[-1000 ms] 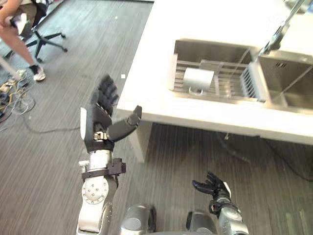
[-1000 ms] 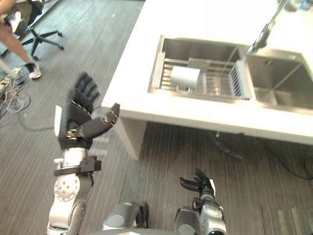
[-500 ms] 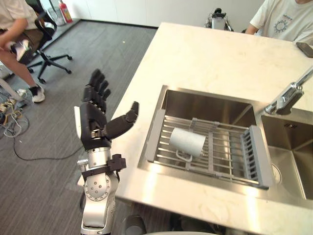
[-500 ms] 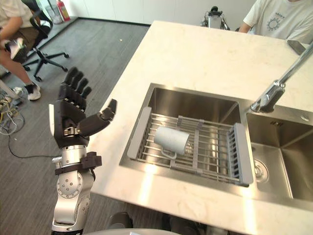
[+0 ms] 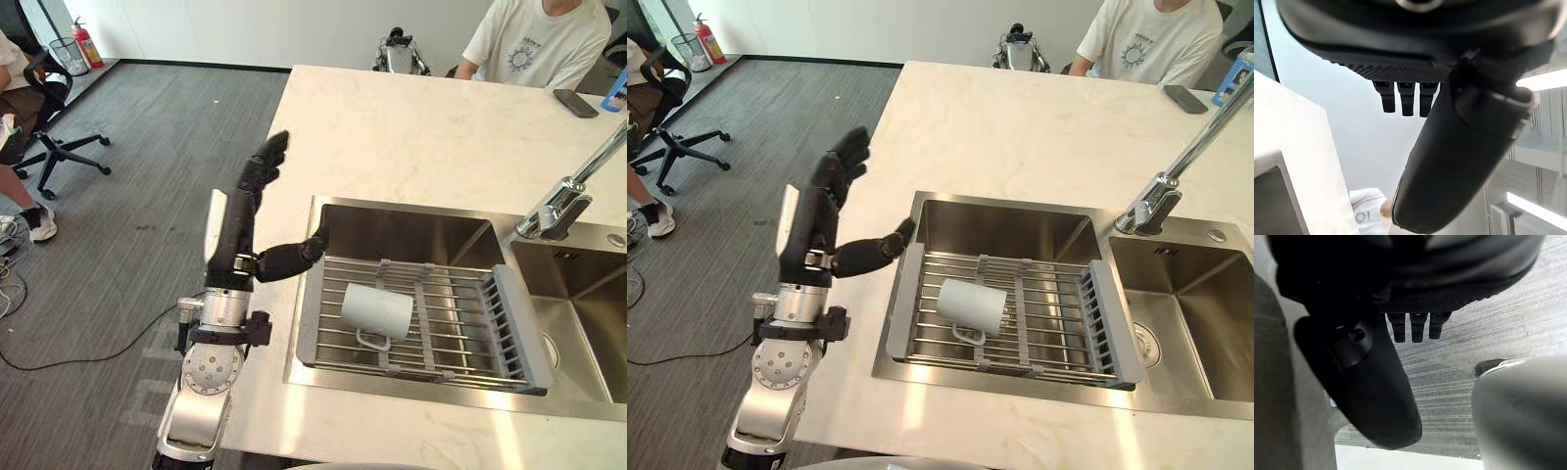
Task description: Walk over to the sink, pick up the cup, carry it to the dishwasher, place the cup inside the dishwasher, then close the dishwasher door
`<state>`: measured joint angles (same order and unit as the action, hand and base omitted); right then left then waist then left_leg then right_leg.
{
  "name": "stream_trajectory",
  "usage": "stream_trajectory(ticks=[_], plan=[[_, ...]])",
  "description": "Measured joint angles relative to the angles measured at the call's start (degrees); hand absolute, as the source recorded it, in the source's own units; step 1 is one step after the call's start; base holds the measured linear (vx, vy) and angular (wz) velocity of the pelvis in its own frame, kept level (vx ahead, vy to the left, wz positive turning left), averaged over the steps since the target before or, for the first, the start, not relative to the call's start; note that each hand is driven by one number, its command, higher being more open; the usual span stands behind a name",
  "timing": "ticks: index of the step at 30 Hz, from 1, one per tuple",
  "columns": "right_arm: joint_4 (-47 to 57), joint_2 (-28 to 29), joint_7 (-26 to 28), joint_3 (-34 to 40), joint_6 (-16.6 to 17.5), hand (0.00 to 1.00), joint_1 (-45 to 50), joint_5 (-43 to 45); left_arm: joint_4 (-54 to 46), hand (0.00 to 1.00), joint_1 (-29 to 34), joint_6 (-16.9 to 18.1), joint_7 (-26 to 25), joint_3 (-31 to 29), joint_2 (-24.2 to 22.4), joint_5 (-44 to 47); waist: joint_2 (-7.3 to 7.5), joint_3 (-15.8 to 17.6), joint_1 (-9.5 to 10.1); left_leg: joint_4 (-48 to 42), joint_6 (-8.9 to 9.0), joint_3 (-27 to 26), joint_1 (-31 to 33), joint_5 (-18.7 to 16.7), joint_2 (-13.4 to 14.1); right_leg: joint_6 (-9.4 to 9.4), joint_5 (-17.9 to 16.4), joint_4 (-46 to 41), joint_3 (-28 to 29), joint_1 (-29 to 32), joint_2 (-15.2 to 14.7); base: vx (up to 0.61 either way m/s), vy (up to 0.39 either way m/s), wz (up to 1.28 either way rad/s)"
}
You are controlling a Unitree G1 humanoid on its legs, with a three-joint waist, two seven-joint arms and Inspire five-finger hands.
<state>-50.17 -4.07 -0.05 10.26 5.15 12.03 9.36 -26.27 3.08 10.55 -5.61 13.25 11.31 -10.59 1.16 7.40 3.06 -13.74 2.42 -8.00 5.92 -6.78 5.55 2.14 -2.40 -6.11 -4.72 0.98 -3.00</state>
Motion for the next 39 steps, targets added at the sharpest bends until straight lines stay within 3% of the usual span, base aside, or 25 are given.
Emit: stream_trajectory(ticks=[11,24,39], plan=[[1.4,0.7,0.7,-0.3,0.0,0.9,2.2,-0.6,0.3,0.9,-0.5,-0.3,4.5,6.3,2.4,-9.1,1.51,-1.8,-0.03,3.8,-0.21,-1.9,-3.3,0.6,-0.3,0.26,0.5,1.1,1.8,-1.2,-0.2,0.02,0.009,-0.08],[2.3,0.6,1.4,-2.3,0.0,0.9,2.2,-0.6,5.9,0.9,0.6,-0.7,6.3,11.5,3.4,-20.3,1.69,-2.6,-0.71,7.8,0.0,-3.1,-5.6,2.7,-0.5,0.52,1.0,2.2,2.8,-1.6,0.0,0.0,-0.002,-0.03],[4.6,0.9,1.4,-2.4,-0.4,0.9,3.2,-0.7,15.6,0.9,-1.1,-3.6,7.6,14.3,2.1,-28.0,1.73,-2.6,-1.35,7.8,-0.21,-4.1,-5.7,2.2,-0.7,0.82,1.1,2.4,3.8,-1.4,-0.2,0.01,0.006,-0.03]])
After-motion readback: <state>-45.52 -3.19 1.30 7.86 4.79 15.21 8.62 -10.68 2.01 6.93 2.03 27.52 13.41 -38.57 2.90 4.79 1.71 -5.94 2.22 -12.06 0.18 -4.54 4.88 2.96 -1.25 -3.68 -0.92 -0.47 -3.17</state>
